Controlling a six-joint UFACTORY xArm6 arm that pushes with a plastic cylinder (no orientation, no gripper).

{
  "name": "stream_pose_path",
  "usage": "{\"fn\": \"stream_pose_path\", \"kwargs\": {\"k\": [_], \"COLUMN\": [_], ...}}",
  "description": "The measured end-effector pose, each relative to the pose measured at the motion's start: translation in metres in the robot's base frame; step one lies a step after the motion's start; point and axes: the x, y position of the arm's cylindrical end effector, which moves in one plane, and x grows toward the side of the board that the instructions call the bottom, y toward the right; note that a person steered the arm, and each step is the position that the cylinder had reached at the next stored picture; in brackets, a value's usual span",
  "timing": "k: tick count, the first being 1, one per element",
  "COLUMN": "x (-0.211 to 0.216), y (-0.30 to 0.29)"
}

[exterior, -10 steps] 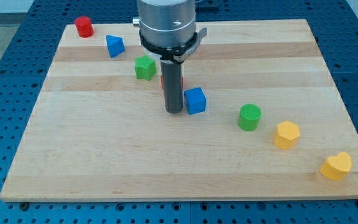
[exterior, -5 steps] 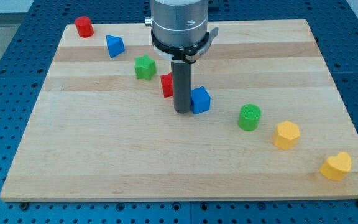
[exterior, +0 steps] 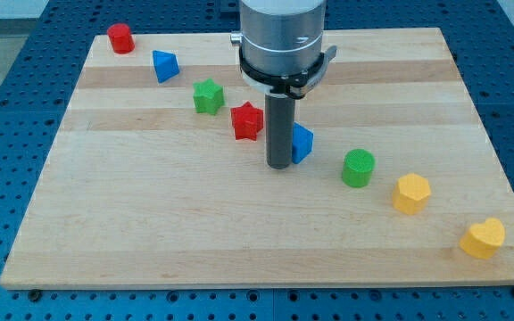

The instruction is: Move the blue cube diagonal to the top left of the green circle

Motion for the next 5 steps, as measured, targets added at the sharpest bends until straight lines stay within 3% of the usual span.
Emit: {"fn": "stream_pose_path", "kwargs": {"k": [3,5], "x": [0.0,0.018], "y": [-0.004,-0.041]}}
